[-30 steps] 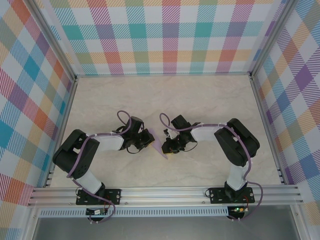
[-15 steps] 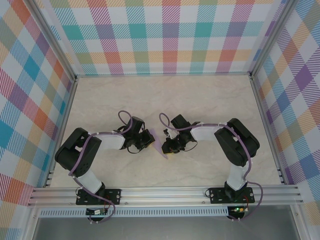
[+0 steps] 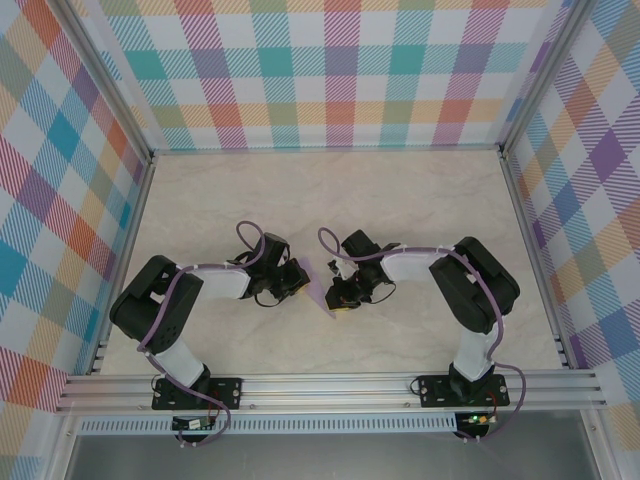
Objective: Fold a paper plane with a square sheet of paper (pick it up from the middle)
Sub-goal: Fold the wing for the fifth time at the center of the table.
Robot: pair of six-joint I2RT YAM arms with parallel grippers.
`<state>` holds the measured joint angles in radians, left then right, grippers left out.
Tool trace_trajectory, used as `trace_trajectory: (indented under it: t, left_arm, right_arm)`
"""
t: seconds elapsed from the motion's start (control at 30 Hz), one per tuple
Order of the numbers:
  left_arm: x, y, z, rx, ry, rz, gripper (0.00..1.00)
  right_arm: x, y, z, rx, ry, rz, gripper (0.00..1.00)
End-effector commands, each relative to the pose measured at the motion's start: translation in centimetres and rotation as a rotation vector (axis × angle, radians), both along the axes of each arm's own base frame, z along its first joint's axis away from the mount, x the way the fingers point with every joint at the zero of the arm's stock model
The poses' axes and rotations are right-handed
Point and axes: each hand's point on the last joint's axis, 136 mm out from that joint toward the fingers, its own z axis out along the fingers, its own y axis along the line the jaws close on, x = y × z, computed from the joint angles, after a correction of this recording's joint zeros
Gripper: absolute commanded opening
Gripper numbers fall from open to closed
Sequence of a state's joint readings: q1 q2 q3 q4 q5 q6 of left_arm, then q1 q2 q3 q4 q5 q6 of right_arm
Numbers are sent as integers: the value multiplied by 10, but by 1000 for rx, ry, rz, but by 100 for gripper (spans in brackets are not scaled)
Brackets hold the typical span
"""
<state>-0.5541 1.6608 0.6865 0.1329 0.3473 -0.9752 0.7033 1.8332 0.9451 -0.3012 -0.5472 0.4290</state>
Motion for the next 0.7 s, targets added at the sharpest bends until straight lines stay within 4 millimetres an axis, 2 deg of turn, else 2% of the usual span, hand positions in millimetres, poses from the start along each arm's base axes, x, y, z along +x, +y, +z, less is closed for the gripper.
trace_trajectory:
  t: [0.0, 0.2, 0.33, 0.47, 0.67]
  left_arm:
    - [-8, 4, -14, 57, 36, -12, 8]
    - [-9, 4, -14, 56, 37, -13, 8]
    - [-9, 5, -14, 57, 37, -14, 8]
    - [-9, 5, -15, 58, 39, -15, 8]
    - [-9, 5, -15, 61, 40, -13, 8]
  right_arm:
    - [-9, -8, -11, -80, 30, 23, 17]
    - [8, -4, 32, -29, -103, -5, 26]
    - [16, -1, 47, -9, -170, -17, 22]
    - [14, 15, 51, 13, -170, 25, 14]
    - [18, 35, 40, 3, -147, 48, 7]
